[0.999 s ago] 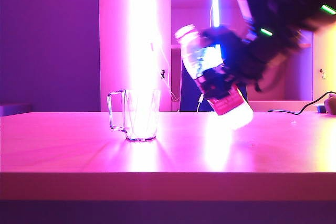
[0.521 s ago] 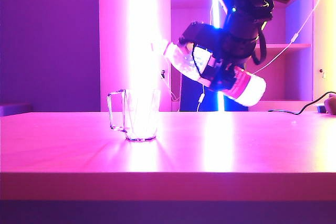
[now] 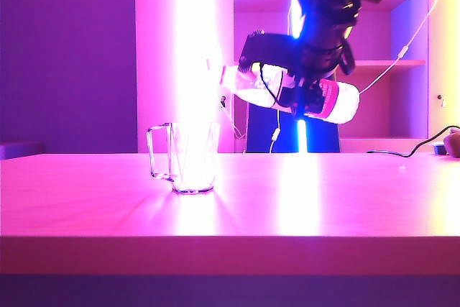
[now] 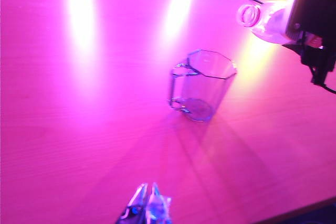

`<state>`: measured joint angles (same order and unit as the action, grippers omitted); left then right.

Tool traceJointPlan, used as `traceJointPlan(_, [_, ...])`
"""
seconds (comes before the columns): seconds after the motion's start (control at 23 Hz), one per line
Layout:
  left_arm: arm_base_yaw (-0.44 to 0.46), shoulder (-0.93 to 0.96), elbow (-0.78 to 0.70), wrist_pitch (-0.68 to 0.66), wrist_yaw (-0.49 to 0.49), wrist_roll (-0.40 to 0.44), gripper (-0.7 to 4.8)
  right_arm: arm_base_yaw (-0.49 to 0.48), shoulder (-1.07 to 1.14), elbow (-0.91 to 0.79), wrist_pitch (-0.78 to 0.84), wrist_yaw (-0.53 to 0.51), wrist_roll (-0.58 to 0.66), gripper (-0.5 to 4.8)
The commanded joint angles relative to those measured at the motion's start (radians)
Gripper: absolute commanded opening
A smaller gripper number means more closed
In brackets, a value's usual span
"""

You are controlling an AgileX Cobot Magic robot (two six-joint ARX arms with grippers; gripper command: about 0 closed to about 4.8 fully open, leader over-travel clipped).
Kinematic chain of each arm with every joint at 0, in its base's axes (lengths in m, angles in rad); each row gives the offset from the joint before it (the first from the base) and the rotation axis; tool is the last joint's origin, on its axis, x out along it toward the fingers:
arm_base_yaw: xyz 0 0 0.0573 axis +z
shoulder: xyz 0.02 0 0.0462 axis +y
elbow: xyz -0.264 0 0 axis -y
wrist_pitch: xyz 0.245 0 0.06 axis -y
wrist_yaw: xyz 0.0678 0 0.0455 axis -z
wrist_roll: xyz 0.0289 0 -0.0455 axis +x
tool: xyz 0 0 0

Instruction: Pick up the mineral water bottle on the table and pour water into the mug until it's half full.

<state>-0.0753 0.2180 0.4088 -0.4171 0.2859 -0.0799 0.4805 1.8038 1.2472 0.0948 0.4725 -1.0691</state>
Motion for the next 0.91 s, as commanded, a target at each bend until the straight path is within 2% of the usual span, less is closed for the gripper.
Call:
traceJointPlan(0.04, [0.000,0.000,0.006,0.015,-0.006,0.001,-0.05,0.017,0.019,0.029,0.014,0.029,-0.055,2.83])
traceJointPlan(0.22, [0.000,0.000,0.006,0.015,-0.006,0.001,-0.05,0.059,0.026,0.029,0.025,0.035,-0.122,2.83])
traceJointPlan(0.35, [0.000,0.000,0.006,0.015,-0.005,0.001,-0.05,0.076,0.030,0.029,0.042,0.106,-0.170,2.83])
traceJointPlan(0.61, [0.000,0.000,0.006,0.014,-0.005,0.000,-0.04,0.082,0.029,0.029,0.038,0.185,-0.235,2.83])
traceJointPlan(0.91, [0.000,0.000,0.006,0.014,-0.005,0.000,-0.05,0.082,0.029,0.029,0.037,0.248,-0.254,2.83])
